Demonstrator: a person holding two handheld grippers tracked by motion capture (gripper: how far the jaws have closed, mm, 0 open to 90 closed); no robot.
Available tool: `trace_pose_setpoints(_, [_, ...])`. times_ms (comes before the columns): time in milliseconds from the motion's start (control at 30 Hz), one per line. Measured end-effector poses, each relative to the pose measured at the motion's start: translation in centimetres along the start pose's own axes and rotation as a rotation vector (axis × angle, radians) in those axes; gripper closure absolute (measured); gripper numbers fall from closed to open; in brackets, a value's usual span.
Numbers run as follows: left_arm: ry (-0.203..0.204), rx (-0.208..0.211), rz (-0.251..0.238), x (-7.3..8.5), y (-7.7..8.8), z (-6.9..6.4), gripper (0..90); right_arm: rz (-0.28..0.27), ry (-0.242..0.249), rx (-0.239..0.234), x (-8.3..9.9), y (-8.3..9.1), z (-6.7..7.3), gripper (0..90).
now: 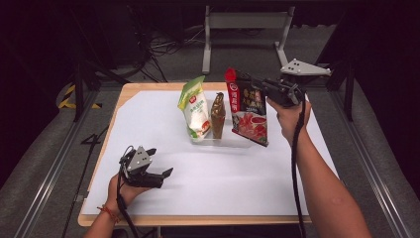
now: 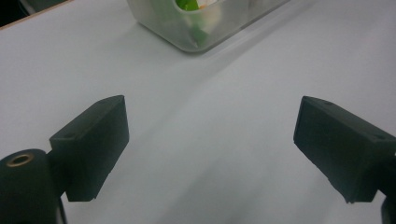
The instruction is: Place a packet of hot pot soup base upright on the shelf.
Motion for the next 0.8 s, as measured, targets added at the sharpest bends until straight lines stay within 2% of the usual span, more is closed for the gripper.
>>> trace_pose_setpoints(167, [-0.006,0.002,0.0,0.0,0.0,0.0,11.1,0.008,0.011,0.032,0.3,-1.6,-0.4,88.3])
trace_pose_setpoints(367, [-0.003,0.005,-0.004,0.1,0.1,0.0,11.1,0.013,-0.019,0.061,0.6,-3.5,-1.2,88.3])
trace_pose_setpoints(500, [-0.003,0.006,-0.003,0.2,0.2,0.0,11.1,0.017,-0.013,0.071,0.8,-4.5,-1.3,88.2])
trace_pose_setpoints(800, [0.002,0.004,-0.003,0.4,0.2,0.1,11.1,-0.014,-0.017,0.044,1.8,-6.2,-0.9,88.1])
Point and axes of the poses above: each handheld gripper's, and its own axes: y roughly backward along the jaws, x roughly out of its underside, z roughly to its left, the point moved 10 cm from there along -y, roughly forward along the jaws, and after that the axes turned 12 degrees about x, right-handed, at the moved point
